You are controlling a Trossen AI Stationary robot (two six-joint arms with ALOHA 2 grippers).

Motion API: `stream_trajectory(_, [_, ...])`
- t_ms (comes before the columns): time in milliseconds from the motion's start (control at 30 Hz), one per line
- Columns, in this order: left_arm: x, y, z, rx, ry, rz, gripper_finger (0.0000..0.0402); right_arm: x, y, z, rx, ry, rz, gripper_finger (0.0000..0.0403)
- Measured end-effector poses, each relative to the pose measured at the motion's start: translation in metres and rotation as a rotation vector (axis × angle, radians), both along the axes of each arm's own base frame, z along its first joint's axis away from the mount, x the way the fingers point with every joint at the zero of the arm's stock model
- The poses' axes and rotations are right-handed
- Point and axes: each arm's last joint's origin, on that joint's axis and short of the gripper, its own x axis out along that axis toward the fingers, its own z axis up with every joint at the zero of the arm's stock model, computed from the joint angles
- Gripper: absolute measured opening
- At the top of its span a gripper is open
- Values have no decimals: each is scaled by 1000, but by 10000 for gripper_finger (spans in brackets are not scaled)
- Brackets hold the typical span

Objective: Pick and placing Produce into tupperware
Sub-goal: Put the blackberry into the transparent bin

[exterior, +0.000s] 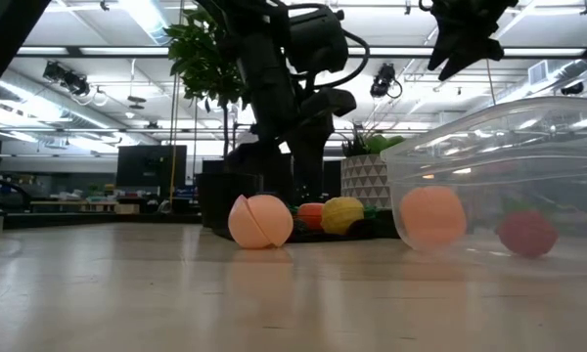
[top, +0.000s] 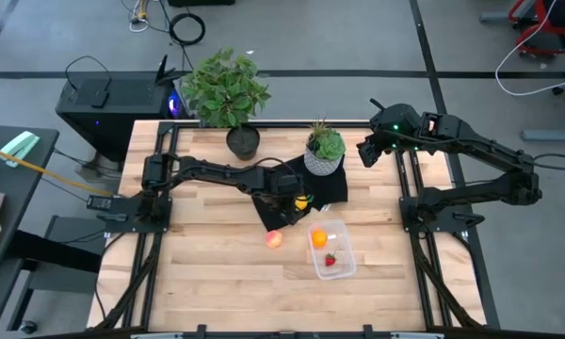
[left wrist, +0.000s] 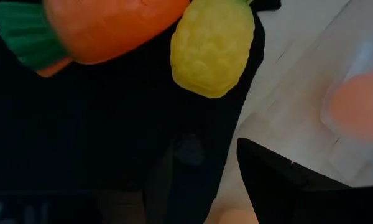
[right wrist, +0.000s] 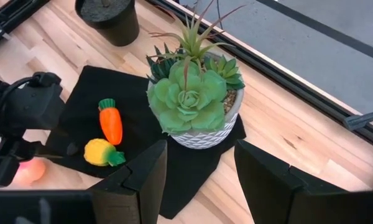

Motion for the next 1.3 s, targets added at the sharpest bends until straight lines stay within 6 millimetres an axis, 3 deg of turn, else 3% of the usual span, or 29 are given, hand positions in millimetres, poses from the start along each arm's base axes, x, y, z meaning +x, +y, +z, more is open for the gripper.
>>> stream_trajectory(200, [0, 0, 0, 0, -2, -2, 198, 0, 0, 0, 5, -2, 4, 195])
stream_trajectory(633, [0, 0, 0, 11, -1, -18, 281, 0, 0, 0, 6, -3, 5, 195])
stream_trajectory(767, [0, 0, 0, 14, 1, -18, 286, 0, 0, 0, 6, -3, 5, 195])
stream_trajectory(1033, [1, -3, -25, 7, 93, -34, 286, 0, 0, 0, 5, -3, 4, 195])
stream_trajectory(1300, [5, -3, -29, 9, 66, -37, 286, 1, 0, 1, 1, -11, 5, 195])
